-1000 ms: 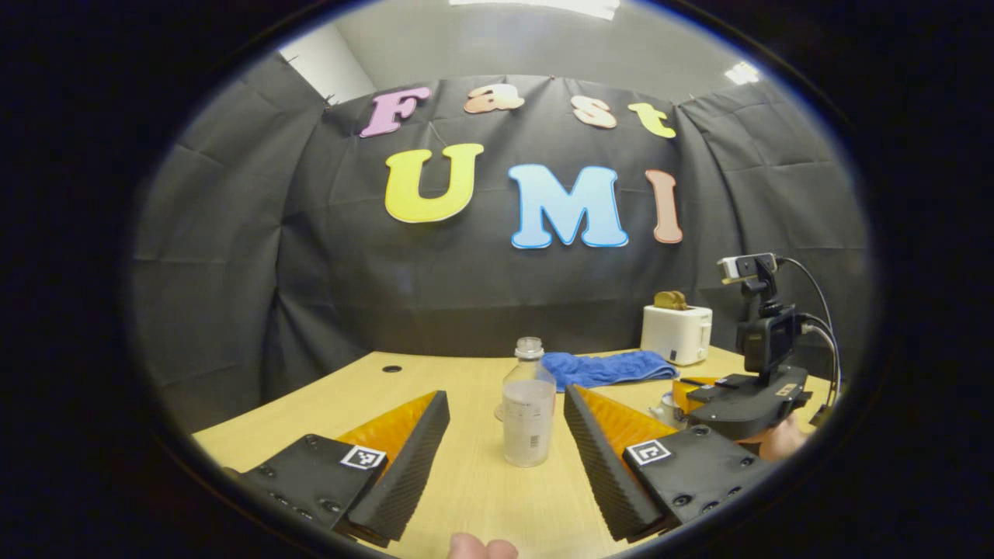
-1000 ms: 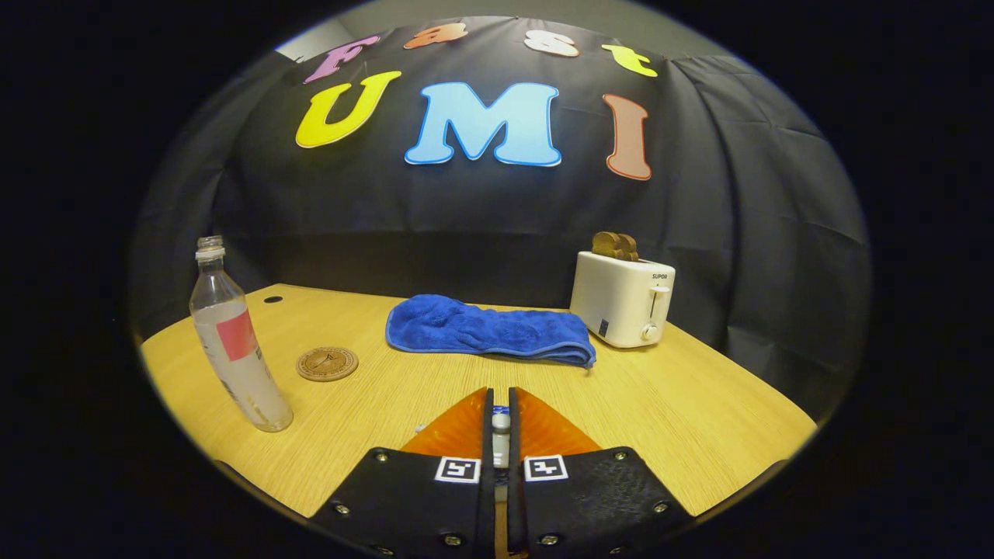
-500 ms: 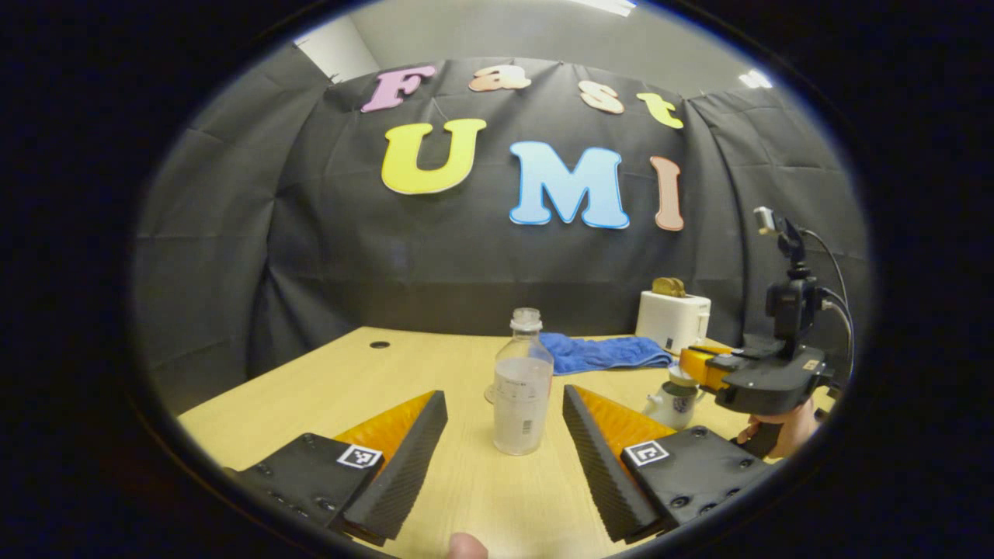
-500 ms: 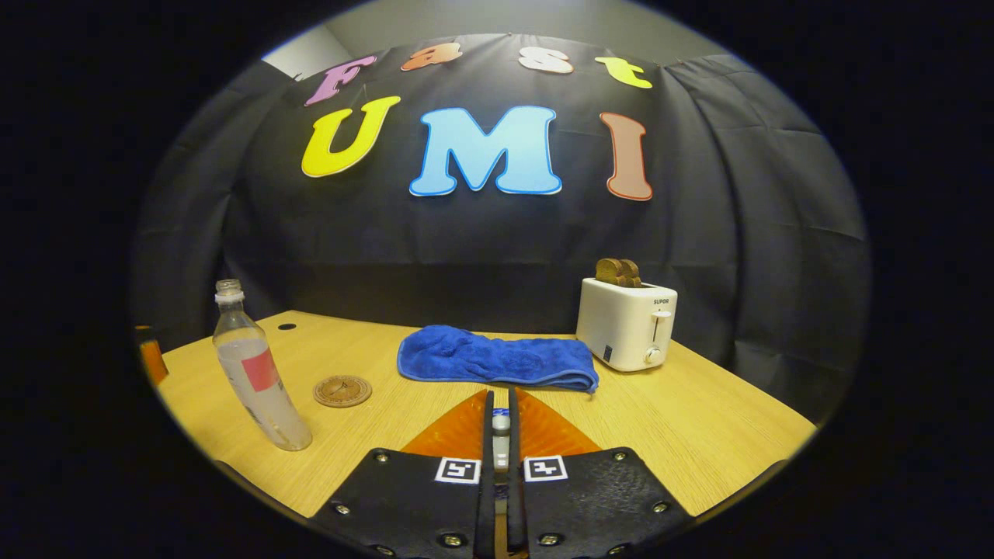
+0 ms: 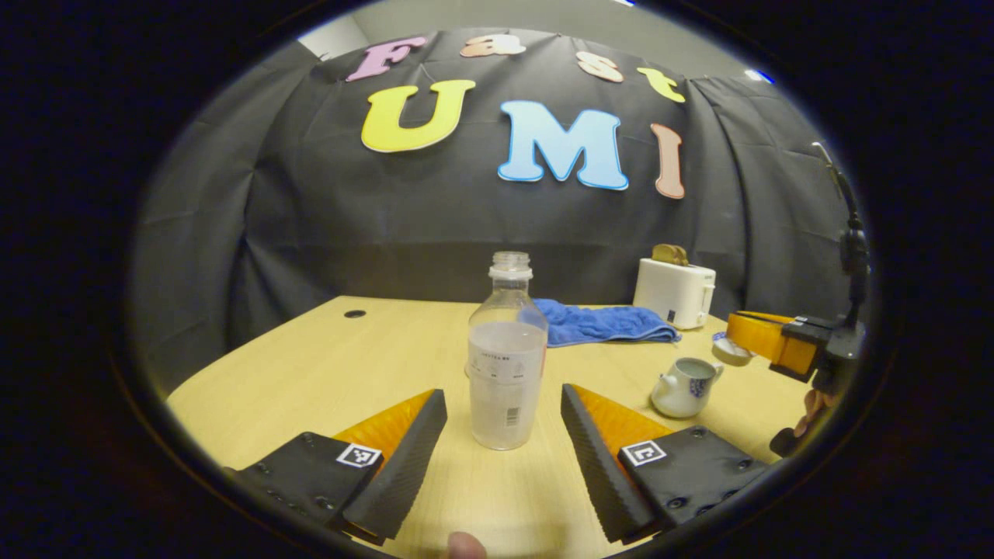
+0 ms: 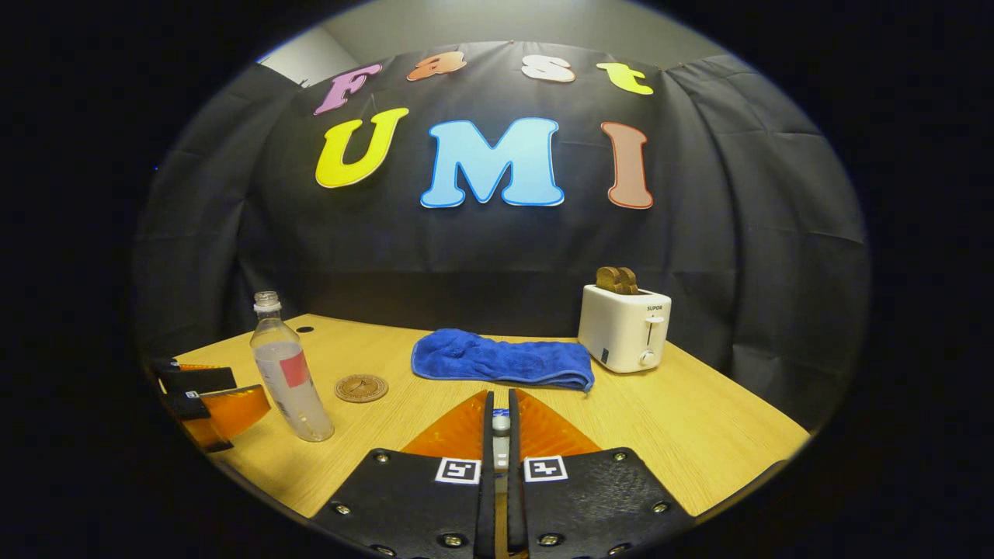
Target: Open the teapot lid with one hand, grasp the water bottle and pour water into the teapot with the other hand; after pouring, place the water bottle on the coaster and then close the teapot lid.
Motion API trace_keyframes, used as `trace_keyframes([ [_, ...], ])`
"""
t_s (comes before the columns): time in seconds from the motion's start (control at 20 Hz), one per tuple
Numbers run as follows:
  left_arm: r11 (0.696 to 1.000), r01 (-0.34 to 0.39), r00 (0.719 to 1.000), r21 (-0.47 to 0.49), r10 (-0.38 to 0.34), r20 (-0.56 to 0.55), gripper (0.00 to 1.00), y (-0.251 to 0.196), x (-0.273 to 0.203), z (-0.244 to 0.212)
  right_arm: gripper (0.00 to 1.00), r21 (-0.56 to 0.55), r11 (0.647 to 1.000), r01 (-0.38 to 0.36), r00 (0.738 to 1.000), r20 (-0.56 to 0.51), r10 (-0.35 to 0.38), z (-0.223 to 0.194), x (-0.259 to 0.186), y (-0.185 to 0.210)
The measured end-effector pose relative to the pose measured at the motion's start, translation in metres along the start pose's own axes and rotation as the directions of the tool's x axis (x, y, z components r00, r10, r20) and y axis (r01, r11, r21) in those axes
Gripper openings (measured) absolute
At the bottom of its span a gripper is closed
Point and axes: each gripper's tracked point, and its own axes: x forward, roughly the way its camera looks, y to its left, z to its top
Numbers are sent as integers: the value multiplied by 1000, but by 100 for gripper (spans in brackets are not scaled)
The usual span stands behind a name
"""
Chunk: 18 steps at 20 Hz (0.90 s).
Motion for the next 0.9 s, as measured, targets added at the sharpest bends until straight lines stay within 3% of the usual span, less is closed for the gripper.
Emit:
trace_keyframes([
  [0.25, 1000, 17, 999, 8, -17, -30, 100, -6, 24, -8, 6, 12, 1000, 2, 1000, -1, -2, 2, -3, -10],
  [0.9, 999, -19, 998, 43, 22, -60, 100, -7, 65, -17, 6, 11, 1000, -1, 1000, -20, 1, -2, -20, -23],
])
